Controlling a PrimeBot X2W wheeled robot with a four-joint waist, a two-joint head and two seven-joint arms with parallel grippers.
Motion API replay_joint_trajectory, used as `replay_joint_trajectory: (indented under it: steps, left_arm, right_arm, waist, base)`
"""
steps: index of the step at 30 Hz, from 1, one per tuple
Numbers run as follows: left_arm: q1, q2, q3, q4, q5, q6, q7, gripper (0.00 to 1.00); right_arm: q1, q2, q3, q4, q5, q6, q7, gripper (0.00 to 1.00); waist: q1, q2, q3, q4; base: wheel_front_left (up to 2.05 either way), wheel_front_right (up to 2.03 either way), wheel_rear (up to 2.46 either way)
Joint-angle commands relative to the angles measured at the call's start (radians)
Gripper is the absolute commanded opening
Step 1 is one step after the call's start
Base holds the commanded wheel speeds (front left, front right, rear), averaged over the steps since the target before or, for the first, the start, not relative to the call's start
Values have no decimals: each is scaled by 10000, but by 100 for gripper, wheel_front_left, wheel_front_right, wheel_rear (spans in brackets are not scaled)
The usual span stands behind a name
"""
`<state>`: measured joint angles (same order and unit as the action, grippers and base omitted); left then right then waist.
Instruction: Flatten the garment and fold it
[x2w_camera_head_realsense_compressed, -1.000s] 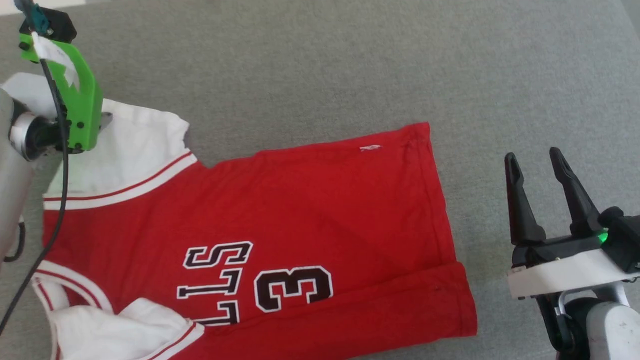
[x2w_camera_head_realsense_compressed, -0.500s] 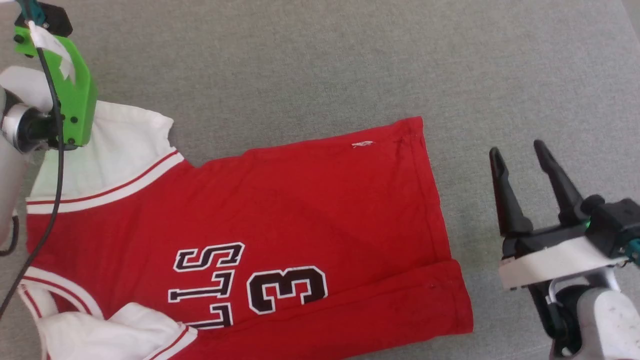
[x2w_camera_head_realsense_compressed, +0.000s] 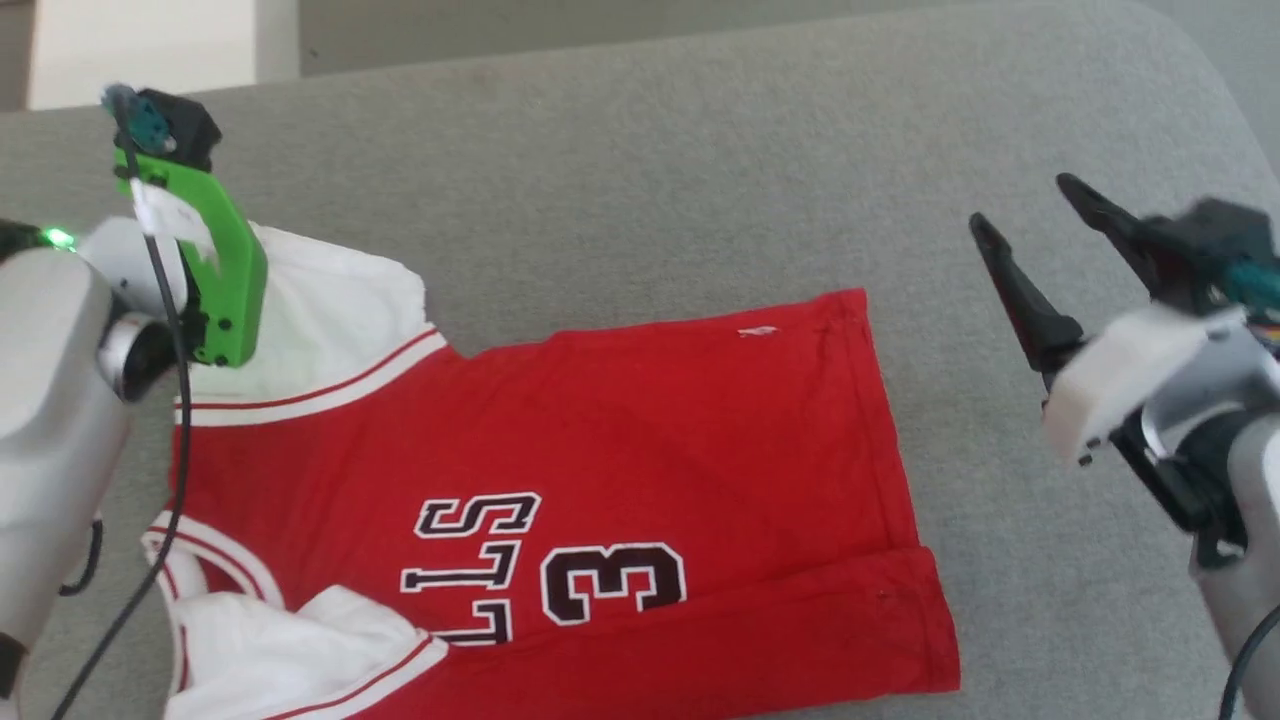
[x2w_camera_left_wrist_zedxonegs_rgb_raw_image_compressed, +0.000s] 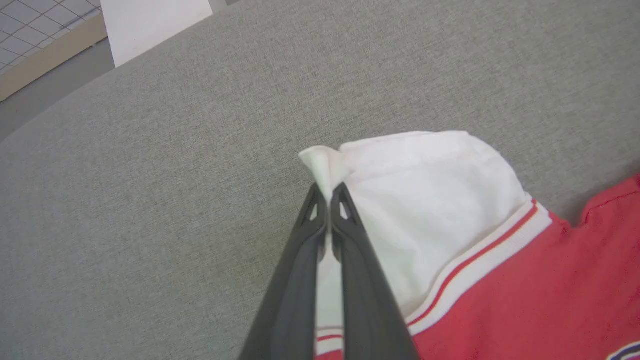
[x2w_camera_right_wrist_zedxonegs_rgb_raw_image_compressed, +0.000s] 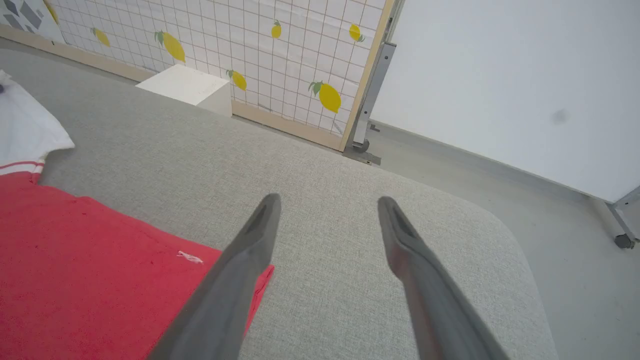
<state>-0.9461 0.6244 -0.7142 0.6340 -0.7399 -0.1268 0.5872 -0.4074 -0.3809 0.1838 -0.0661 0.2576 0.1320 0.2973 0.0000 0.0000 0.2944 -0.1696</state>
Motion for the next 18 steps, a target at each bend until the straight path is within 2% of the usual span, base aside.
replay_joint_trajectory:
  steps: [1, 4, 8, 13, 18]
  left_arm:
    - [344, -139, 37, 1, -131, -26, -641, 0]
    - [493, -226, 67, 47, -51, 39, -1229, 0]
    - [648, -304, 76, 117, 22, 92, -1777, 0]
    - [728, -526, 27, 152, 87, 123, -2267, 0]
    - [662, -756, 4, 135, 152, 138, -2730, 0]
  right_arm:
    - [-901, -652, 979, 642, 570, -13, 1164, 100]
    - [-1697, -1163, 1983, 1405, 1313, -13, 2165, 100]
    - [-2685, -1542, 3254, 2412, 2228, -13, 3435, 100]
    - [-3703, -1561, 4403, 3778, 3250, -13, 4919, 100]
    - [-4371, -1351, 4856, 4978, 3863, -13, 5465, 100]
  waist:
    - [0, 0, -486, 458]
    - [0, 0, -523, 560]
    - [0, 0, -512, 673]
    - [0, 0, -385, 920]
    - [0, 0, -172, 1201]
  base:
    - [0, 0, 0]
    - [0, 0, 0]
    - [0, 0, 0]
    - [0, 0, 0]
    - [0, 0, 0]
